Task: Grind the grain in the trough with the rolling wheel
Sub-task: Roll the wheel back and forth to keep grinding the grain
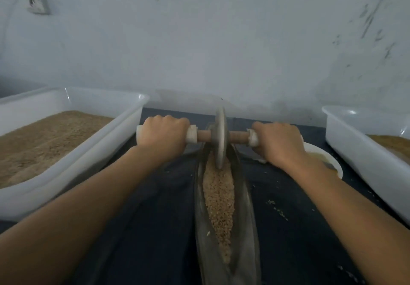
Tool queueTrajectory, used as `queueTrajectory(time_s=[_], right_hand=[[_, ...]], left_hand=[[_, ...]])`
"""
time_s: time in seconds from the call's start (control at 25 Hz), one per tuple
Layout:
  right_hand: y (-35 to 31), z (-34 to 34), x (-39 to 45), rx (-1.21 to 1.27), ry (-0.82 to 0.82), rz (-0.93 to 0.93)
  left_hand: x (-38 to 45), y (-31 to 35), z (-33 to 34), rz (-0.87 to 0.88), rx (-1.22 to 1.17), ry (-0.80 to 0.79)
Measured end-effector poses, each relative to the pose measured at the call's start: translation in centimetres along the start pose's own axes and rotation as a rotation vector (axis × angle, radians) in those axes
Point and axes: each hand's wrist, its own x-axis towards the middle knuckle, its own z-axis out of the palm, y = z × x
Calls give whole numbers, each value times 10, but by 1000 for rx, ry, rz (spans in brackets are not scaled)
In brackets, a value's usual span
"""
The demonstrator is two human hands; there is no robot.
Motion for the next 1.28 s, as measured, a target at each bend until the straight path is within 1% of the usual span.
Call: queueTrajectory(time_s=[0.04, 0.12, 0.2, 0.24, 0.28, 0.32, 0.36, 0.4, 0.44, 0.48, 0.52, 0.56, 0.64, 0.72, 0.8, 0.84, 0.88, 0.96, 1.0, 1.04, 1.08, 1.12, 1.16, 1.28], right_hand=[[2, 3, 6, 12, 6, 5], [4, 0, -13, 8, -8, -50], [5, -9, -58, -16, 47, -175], [4, -19, -83, 11, 59, -197], [6, -30, -102, 43, 57, -197], [9, -37, -115, 49, 23, -182], [9, -40, -126, 48, -110, -130], [7, -38, -131, 80, -220, -83], [3, -35, -130, 88, -218, -98], [-1, -29, -124, 116, -141, -112], [-4, -21, -111, 147, -106, -107], [-5, -15, -92, 165, -121, -80], [-8, 1, -41, 108, -89, -14], [-8, 3, -1, 49, -61, 11], [-8, 2, 2, 70, -41, 1], [-7, 0, -12, 83, -73, -9], [-5, -2, -33, 114, -89, -36], [-5, -14, -89, 145, -57, -117], [-5, -25, -114, 155, -7, -169], [-4, -35, -131, 159, 90, -211], [-2, -45, -142, 146, 204, -233], [1, -49, -148, 145, 253, -230], [2, -49, -149, 150, 254, -227], [-1, -31, -111, 75, 122, -229]], left_hand=[[7, 1, -2, 10, -16, 3], [-5, 0, -8, 41, -41, -28], [-47, -3, -20, 96, -37, -61], [-74, -6, -27, 144, -27, -54], [-100, -8, -37, 207, -17, -5], [-119, -11, -46, 277, -34, 76], [-132, -15, -52, 339, -74, 172], [-135, -17, -56, 372, -83, 215], [-131, -14, -60, 363, -55, 182], [-119, -8, -62, 326, 1, 107], [-102, 1, -59, 274, 96, 42], [-81, 8, -47, 211, 148, 42], [-34, 12, -24, 73, 122, -8], [0, 9, -13, 23, 79, -28], [4, 6, -14, 54, 68, -2], [-7, 4, -18, 85, 50, -6], [-25, 2, -22, 133, 39, 11], [-76, -2, -33, 254, -1, 114], [-99, -5, -38, 304, -57, 204], [-117, -11, -39, 340, -130, 277], [-129, -17, -39, 363, -196, 306], [-137, -22, -38, 380, -232, 296], [-138, -24, -37, 375, -221, 268], [-108, -20, -27, 275, -40, 113]])
